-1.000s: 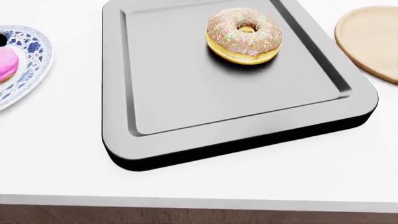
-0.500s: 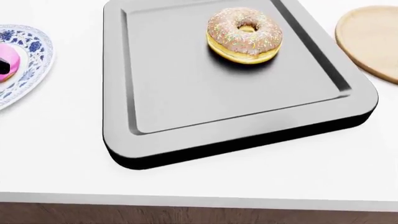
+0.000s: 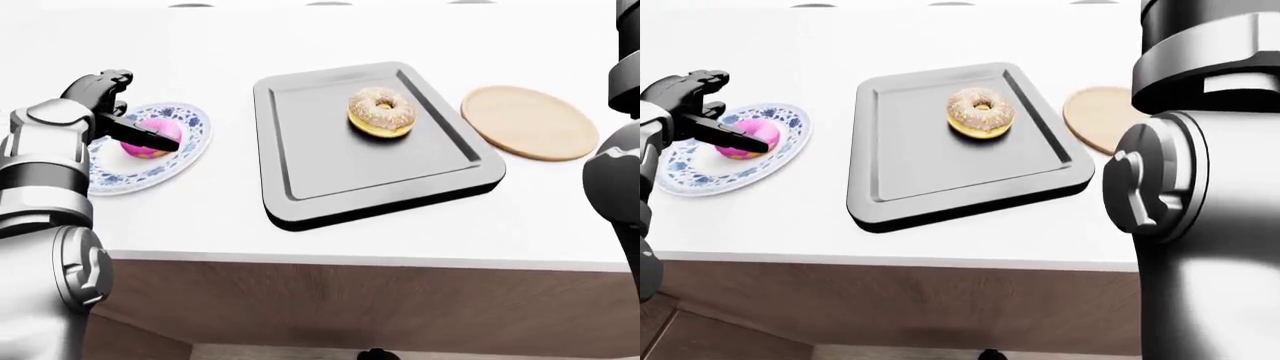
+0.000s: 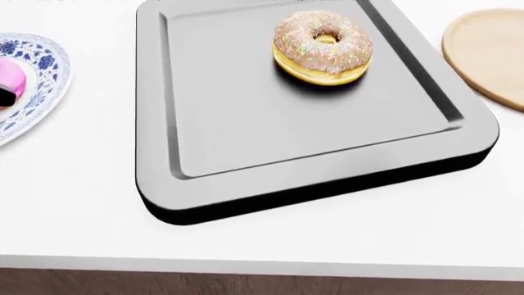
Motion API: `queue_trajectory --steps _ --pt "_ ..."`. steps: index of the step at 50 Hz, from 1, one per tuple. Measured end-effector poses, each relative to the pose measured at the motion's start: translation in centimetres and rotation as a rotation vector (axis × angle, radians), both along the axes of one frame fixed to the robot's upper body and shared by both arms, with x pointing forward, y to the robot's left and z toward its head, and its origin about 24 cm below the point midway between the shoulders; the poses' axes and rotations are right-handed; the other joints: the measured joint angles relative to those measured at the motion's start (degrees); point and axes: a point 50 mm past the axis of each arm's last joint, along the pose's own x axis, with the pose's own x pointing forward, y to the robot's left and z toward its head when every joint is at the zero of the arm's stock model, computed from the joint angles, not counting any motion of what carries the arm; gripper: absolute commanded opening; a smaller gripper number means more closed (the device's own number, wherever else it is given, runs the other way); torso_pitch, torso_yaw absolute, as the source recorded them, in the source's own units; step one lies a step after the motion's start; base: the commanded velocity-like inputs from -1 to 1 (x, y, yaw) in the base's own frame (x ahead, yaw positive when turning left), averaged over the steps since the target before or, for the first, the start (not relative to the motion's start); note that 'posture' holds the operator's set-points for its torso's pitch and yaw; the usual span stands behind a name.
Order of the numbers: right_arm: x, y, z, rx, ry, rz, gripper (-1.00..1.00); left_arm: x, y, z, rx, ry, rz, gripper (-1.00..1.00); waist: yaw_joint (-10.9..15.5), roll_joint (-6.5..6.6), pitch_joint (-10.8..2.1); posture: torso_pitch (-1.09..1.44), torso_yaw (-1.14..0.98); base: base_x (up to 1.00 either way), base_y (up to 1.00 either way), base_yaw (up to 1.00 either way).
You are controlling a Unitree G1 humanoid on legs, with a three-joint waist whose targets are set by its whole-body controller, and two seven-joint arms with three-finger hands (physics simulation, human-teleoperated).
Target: Move the dessert items from the plate to the tray.
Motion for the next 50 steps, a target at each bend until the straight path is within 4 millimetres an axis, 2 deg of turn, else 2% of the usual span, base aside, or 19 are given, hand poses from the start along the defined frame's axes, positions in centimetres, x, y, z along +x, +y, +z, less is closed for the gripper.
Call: queue_trajectory --steps 3,4,13,17,18,24,27,33,44,50 --pt "-0.05 0.01 0.1 0.001 -0.002 0.001 1.0 0.01 -0.02 -0.08 0.007 0.0 -0.005 0.8 0.0 0.03 -0.03 0.19 0.0 0.0 0.0 0.0" --pt "-0.08 -0.01 0.15 0.002 -0.004 0.0 1.0 0.01 -0.03 -0.14 0.007 0.001 -0.007 0.53 0.0 0.03 -0.04 0.19 0.0 0.0 0.0 0.0" --pt "-0.05 -0.24 0.0 0.004 -0.003 -0.004 1.0 0.02 -0.07 -0.84 0.031 0.024 -0.023 0.49 0.1 -0.05 -0.05 0.19 0.0 0.0 0.0 0.0" --pt "-0.01 -0.31 -0.13 0.01 0.0 -0.004 1.0 0.03 -0.11 -0.76 0.034 0.022 -0.028 0.4 0.1 -0.06 -0.01 0.19 0.0 0.0 0.0 0.0" --pt "0.0 -0.31 -0.15 0.01 0.001 -0.004 1.0 0.03 -0.12 -0.76 0.035 0.022 -0.03 0.33 0.1 -0.05 -0.02 0.19 0.0 0.0 0.0 0.0" --pt "-0.03 -0.4 -0.14 0.011 0.0 -0.007 1.0 0.05 -0.19 -0.76 0.039 0.023 -0.044 0.19 0.2 0.02 -0.07 0.19 0.0 0.0 0.0 0.0" --pt "-0.05 -0.41 -0.11 0.012 -0.003 -0.006 1.0 0.06 -0.21 -0.7 0.043 0.02 -0.046 -0.07 0.2 0.03 -0.11 0.19 0.0 0.0 0.0 0.0" --pt "-0.05 -0.38 -0.08 0.011 -0.001 -0.008 1.0 0.08 -0.28 -0.63 0.048 0.021 -0.053 -0.22 0.2 0.07 -0.12 0.19 0.0 0.0 0.0 0.0" --pt "-0.21 -0.29 0.26 0.014 -0.009 -0.004 1.0 0.12 -0.33 -0.6 0.056 0.021 -0.054 -0.3 0.2 0.04 -0.07 0.19 0.0 0.0 0.0 0.0" --pt "-0.09 -0.39 -0.01 0.016 -0.005 -0.005 1.0 0.13 -0.26 -0.45 0.056 0.006 -0.037 -0.59 0.1 -0.13 0.04 0.19 0.0 0.0 0.0 0.0"
